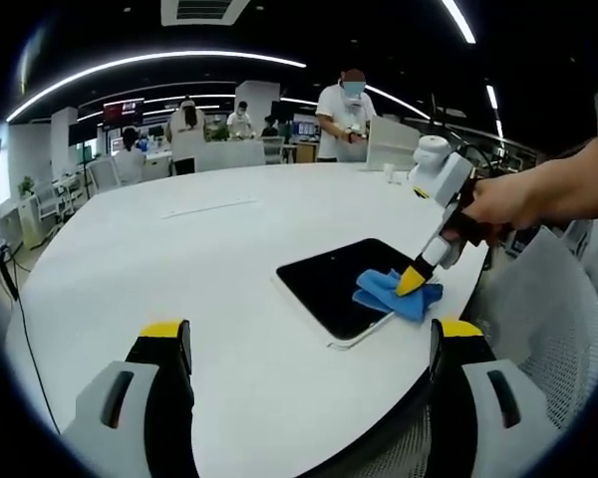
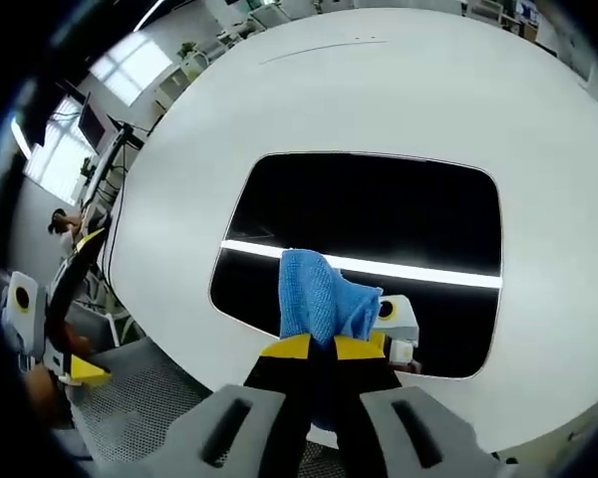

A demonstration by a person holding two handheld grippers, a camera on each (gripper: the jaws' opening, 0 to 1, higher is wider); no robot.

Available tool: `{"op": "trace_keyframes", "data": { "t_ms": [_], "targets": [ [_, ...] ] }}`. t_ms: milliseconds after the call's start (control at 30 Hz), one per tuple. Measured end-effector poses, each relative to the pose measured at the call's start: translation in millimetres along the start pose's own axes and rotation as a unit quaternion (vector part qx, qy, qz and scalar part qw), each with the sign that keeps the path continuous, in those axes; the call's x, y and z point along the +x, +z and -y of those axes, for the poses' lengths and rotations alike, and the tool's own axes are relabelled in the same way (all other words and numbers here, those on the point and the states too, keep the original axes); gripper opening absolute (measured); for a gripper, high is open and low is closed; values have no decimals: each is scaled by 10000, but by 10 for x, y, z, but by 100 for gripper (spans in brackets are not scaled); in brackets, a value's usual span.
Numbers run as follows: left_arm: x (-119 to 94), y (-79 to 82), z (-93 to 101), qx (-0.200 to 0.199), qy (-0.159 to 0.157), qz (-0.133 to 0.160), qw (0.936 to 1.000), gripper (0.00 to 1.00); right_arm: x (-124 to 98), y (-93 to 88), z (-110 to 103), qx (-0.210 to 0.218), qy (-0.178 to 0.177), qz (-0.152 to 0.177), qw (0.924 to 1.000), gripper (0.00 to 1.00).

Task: Wipe the mirror surface with the cleaning cloth until all visible marks leave the cleaned area.

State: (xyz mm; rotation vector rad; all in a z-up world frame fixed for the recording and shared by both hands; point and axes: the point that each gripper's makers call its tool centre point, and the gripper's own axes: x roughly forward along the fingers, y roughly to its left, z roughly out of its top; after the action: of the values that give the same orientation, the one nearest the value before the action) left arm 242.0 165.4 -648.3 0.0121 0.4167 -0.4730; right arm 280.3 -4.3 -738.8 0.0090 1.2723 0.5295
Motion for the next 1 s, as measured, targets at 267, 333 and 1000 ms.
{"op": "trace_keyframes", "data": {
  "t_ms": [267,333,1000],
  "targets": [
    [-3,0,6,-3,-5,-2,10000,99,-1,1,23,-5,-27,-8,10000,0],
    [-3,0,2,0,-3,0,10000,99,-1,1,21,-10,-28,-14,10000,0],
    [-37,-31,14,44,-56,-49,10000,99,33,134,41,-5,-64,-34,10000,0]
  ]
}}
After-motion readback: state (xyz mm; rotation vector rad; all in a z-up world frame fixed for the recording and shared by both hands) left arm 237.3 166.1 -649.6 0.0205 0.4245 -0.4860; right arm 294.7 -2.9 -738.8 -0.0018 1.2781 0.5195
